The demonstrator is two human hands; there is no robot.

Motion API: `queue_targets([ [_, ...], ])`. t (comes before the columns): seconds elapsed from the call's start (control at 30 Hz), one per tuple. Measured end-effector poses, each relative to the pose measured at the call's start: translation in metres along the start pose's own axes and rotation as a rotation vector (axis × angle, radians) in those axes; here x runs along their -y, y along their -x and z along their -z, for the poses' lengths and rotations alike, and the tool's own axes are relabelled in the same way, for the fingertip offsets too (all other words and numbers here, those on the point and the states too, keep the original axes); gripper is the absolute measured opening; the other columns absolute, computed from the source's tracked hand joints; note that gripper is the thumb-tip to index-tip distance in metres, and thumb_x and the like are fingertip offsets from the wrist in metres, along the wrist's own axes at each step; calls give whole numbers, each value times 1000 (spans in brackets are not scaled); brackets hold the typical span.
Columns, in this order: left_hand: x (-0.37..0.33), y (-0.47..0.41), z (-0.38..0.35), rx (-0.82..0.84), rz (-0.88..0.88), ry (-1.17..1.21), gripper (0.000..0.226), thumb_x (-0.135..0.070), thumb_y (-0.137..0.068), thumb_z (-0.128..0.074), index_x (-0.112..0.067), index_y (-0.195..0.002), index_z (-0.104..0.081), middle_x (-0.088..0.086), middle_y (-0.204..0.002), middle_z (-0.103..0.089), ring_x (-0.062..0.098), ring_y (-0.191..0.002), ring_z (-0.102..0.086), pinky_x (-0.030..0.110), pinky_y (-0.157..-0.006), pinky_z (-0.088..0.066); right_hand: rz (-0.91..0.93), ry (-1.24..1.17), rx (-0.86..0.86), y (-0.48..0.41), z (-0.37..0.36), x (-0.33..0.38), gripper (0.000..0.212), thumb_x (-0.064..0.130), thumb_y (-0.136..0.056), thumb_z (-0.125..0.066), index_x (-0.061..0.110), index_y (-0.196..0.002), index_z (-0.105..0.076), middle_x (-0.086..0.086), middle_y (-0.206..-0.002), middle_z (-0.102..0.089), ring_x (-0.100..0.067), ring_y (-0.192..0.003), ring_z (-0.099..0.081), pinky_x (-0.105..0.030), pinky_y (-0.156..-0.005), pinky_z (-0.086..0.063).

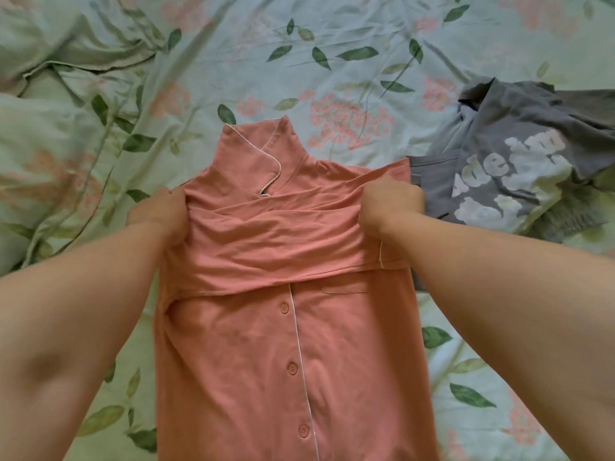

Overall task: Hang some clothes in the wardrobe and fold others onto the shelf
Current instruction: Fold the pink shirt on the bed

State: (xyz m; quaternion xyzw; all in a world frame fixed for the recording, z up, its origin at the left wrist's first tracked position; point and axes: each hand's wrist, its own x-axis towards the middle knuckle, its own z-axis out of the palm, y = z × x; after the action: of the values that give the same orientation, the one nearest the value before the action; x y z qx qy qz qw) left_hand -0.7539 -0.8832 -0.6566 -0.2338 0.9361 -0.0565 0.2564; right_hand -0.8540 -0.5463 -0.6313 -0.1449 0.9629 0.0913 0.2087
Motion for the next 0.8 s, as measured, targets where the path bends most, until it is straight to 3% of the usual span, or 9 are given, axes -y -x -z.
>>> queue_targets([
  [0.1, 3, -8, 6, 49, 49, -60, 36, -11, -92, -40, -5, -127, -47, 18, -134, -46, 42, -118, -54, 48, -93, -46, -10, -28, -25, -3, 2, 1, 27, 9, -89, -47, 14, -107, -67, -8, -115, -64, -32, -101, -65, -34, -70, -42],
  [0.23, 5, -15, 6, 42, 64, -52, 32, -9, -94, -37, -6, -124, -46, 20, -135, -49, 42, -120, -53, 47, -94, -46, -100, -103, 79, -11, -5, 1, 37, 5, -91, -45, 11, -124, -61, -12, -130, -56, -34, -113, -60, -38, -76, -45],
  [0.33, 1, -16, 7, 33, 120, -10, 35, -7, -93, -38, -5, -127, -47, 20, -137, -49, 42, -121, -53, 47, -95, -45, -154, -161, 129, -15, -9, 2, 46, 7, -92, -48, 10, -138, -42, -16, -138, -42, -37, -122, -52, -40, -76, -42],
  [0.4, -1, -17, 9, 29, 163, 42, 37, -9, -92, -42, -5, -128, -46, 20, -136, -48, 43, -121, -52, 48, -94, -46, -125, -90, 61, -19, -5, 5, 58, 11, -89, -54, 15, -143, -31, -19, -143, -32, -38, -128, -41, -43, -88, -44],
  [0.47, -1, -18, 10, -11, 171, 67, 40, -14, -89, -49, -5, -128, -44, 20, -135, -45, 42, -123, -49, 49, -95, -46, -58, 30, -2, -29, 1, 5, 76, 18, -89, -54, 24, -153, -13, -19, -155, -16, -39, -136, -28, -47, -105, -35],
  [0.53, 2, -19, 13, -51, 107, 18, 46, -18, -83, -57, -7, -126, -43, 18, -133, -44, 39, -124, -47, 48, -95, -45, -21, 53, 49, -37, 8, 3, 90, 19, -91, -51, 30, -156, 10, -16, -163, 5, -40, -145, -12, -53, -114, -24],
  [0.6, 4, -21, 15, -32, 29, -41, 49, -20, -78, -61, -9, -123, -44, 17, -129, -48, 37, -121, -49, 45, -93, -46, 1, 67, 103, -42, 11, -2, 95, 16, -90, -49, 28, -155, 18, -14, -164, 3, -40, -149, -3, -56, -118, -14],
  [0.7, 7, -24, 21, 29, 6, -63, 51, -25, -73, -65, -12, -118, -45, 15, -120, -56, 35, -115, -54, 39, -85, -44, 4, 103, 87, -40, 11, -8, 92, 21, -87, -53, 20, -158, 6, -17, -154, -22, -39, -143, -17, -55, -116, -16],
  [0.8, 10, -26, 25, 83, -26, -33, 50, -31, -66, -68, -18, -109, -47, 11, -109, -58, 33, -107, -56, 36, -79, -45, 35, 123, 96, -38, 8, -8, 64, 21, -84, -55, 15, -144, -33, -16, -139, -36, -36, -131, -31, -52, -110, -26],
])
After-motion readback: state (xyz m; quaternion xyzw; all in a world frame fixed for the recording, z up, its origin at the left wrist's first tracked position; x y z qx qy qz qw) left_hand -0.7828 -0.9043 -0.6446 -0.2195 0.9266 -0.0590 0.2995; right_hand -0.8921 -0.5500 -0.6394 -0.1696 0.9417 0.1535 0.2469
